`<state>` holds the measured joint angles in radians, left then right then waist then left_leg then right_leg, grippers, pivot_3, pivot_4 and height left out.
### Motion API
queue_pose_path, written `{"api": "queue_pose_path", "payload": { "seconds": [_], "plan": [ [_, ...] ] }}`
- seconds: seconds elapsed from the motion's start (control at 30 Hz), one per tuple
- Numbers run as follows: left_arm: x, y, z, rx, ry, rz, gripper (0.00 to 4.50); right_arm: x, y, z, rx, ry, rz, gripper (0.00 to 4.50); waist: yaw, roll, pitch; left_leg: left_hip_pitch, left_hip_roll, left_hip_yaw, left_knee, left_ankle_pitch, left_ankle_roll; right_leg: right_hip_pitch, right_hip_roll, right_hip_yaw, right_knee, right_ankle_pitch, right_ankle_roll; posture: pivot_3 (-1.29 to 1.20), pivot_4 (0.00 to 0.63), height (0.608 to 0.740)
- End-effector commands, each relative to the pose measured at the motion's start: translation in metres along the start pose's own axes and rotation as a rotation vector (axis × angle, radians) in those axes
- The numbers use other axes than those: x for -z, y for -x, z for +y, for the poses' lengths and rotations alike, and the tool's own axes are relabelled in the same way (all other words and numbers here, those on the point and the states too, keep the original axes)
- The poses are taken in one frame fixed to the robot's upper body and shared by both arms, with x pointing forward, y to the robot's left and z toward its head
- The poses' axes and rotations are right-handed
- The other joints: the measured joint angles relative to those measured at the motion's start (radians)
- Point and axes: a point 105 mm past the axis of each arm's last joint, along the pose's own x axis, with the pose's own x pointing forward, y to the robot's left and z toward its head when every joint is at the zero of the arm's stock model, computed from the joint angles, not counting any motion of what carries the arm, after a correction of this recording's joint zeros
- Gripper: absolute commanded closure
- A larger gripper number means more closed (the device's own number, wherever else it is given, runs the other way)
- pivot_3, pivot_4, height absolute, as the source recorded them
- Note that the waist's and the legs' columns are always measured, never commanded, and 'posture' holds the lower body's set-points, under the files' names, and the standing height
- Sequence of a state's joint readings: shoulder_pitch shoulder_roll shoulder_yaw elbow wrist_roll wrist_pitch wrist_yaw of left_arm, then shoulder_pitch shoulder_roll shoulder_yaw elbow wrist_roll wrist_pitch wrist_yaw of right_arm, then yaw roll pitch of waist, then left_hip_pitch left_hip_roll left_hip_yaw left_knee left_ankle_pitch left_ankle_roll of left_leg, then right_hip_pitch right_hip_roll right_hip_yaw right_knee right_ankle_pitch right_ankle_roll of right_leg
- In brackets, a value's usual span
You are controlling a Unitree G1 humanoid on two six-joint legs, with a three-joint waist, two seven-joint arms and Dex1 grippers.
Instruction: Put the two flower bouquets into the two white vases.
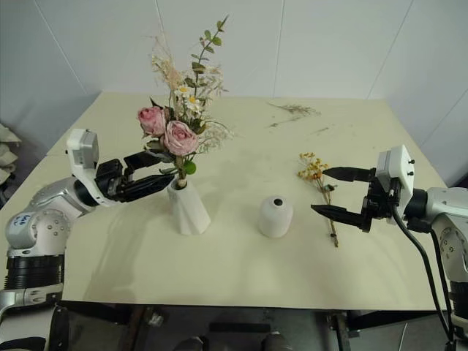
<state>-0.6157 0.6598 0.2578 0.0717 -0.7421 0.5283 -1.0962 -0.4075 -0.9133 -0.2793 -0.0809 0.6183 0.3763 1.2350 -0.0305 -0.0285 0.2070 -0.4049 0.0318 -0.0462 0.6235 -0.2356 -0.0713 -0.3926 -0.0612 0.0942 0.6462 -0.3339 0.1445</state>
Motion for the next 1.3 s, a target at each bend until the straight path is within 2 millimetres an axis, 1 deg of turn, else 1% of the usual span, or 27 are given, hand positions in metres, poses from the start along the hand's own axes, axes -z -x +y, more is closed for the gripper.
{"api": "queue_pose_path", "payload": {
  "seconds": [0.03,0.1,0.23,0.3,0.4,0.53,0.63,0.7,0.83,0.97,1.03,1.2,1.3],
  "plan": [
    [-0.018,0.017,-0.006,0.007,-0.066,0.008,0.02,-0.012,0.007,-0.001,0.020,0.050,0.006,0.00,-0.001,0.000,0.000,0.000,0.000,0.000,-0.001,0.000,0.000,0.000,0.000,0.000,-0.001,0.000,0.000,0.00,0.150,0.740],
    [-0.022,0.026,-0.008,0.010,-0.077,-0.001,0.02,-0.009,0.009,-0.001,0.031,0.041,0.022,0.00,-0.001,0.000,0.000,0.000,0.000,0.000,-0.002,0.000,0.000,0.000,0.000,0.000,-0.002,0.000,0.000,0.00,0.150,0.740],
    [-0.027,0.055,-0.015,0.028,-0.046,-0.021,0.02,0.003,0.012,-0.004,0.097,-0.010,0.080,0.00,0.000,0.000,0.000,0.000,0.001,0.000,-0.005,0.000,0.000,-0.001,0.000,0.000,-0.003,-0.001,-0.001,0.00,0.150,0.740],
    [-0.031,0.062,-0.016,0.031,-0.037,-0.046,0.02,0.010,0.013,-0.006,0.142,-0.045,0.117,0.00,0.000,0.000,0.000,0.000,0.001,0.000,-0.005,0.000,0.000,-0.001,0.000,0.000,-0.003,-0.001,-0.001,0.00,0.150,0.740],
    [-0.031,0.068,-0.020,0.067,-0.042,-0.050,0.02,0.025,0.011,-0.011,0.219,-0.095,0.202,0.00,0.001,0.000,0.000,0.000,0.000,0.000,-0.004,0.000,0.000,-0.001,0.000,0.000,-0.003,-0.001,-0.002,0.00,0.150,0.740],
    [-0.032,0.070,-0.023,0.108,-0.046,-0.064,0.02,0.040,0.006,-0.016,0.285,-0.131,0.282,0.00,0.001,0.000,0.000,0.000,0.000,0.000,-0.004,0.000,0.000,-0.001,0.000,0.000,-0.003,-0.001,-0.002,0.00,0.150,0.740],
    [-0.034,0.069,-0.025,0.156,-0.068,-0.077,0.02,0.065,0.004,-0.029,0.392,-0.219,0.434,0.00,-0.004,0.000,0.000,0.000,0.000,0.001,-0.004,0.000,0.000,-0.001,0.000,0.000,-0.003,-0.001,-0.002,0.00,0.150,0.740],
    [-0.038,0.068,-0.024,0.162,-0.077,-0.113,0.02,0.074,0.004,-0.036,0.444,-0.267,0.497,0.00,-0.006,0.000,0.000,0.000,0.001,0.001,-0.004,0.000,0.000,-0.002,-0.001,0.000,-0.003,-0.001,-0.003,0.00,0.150,0.740],
    [-0.036,0.070,-0.026,0.212,-0.065,-0.082,0.02,0.079,-0.006,-0.047,0.488,-0.319,0.509,0.00,-0.009,0.000,0.000,0.000,0.001,0.001,-0.006,0.000,0.000,-0.003,0.000,0.000,-0.003,-0.001,-0.003,0.00,0.150,0.740],
    [-0.037,0.074,-0.026,0.213,-0.074,-0.082,0.02,0.083,-0.011,-0.063,0.550,-0.361,0.527,0.00,-0.010,0.000,0.000,0.000,0.001,0.001,-0.009,0.000,0.000,-0.004,0.000,0.000,-0.003,-0.001,-0.003,0.00,0.150,0.740],
    [-0.038,0.075,-0.027,0.204,-0.080,-0.092,0.02,0.083,-0.015,-0.067,0.570,-0.412,0.523,0.00,-0.013,0.000,0.000,-0.001,0.001,0.002,-0.009,0.000,0.000,-0.005,0.000,0.000,-0.003,-0.001,-0.003,0.00,0.150,0.740],
    [-0.033,0.078,-0.031,0.186,-0.076,-0.069,0.02,0.097,-0.004,-0.072,0.643,-0.487,0.633,0.00,-0.017,0.000,0.000,-0.001,0.001,0.002,-0.010,0.000,0.000,-0.005,0.000,0.000,-0.003,-0.002,-0.003,0.00,0.150,0.740],
    [-0.031,0.079,-0.033,0.182,-0.074,-0.064,0.02,0.100,-0.003,-0.069,0.632,-0.541,0.656,0.00,-0.021,0.000,0.000,-0.001,0.001,0.002,-0.010,0.000,0.000,-0.005,0.000,0.000,-0.003,-0.002,-0.004,0.00,0.150,0.740]
  ]
}}
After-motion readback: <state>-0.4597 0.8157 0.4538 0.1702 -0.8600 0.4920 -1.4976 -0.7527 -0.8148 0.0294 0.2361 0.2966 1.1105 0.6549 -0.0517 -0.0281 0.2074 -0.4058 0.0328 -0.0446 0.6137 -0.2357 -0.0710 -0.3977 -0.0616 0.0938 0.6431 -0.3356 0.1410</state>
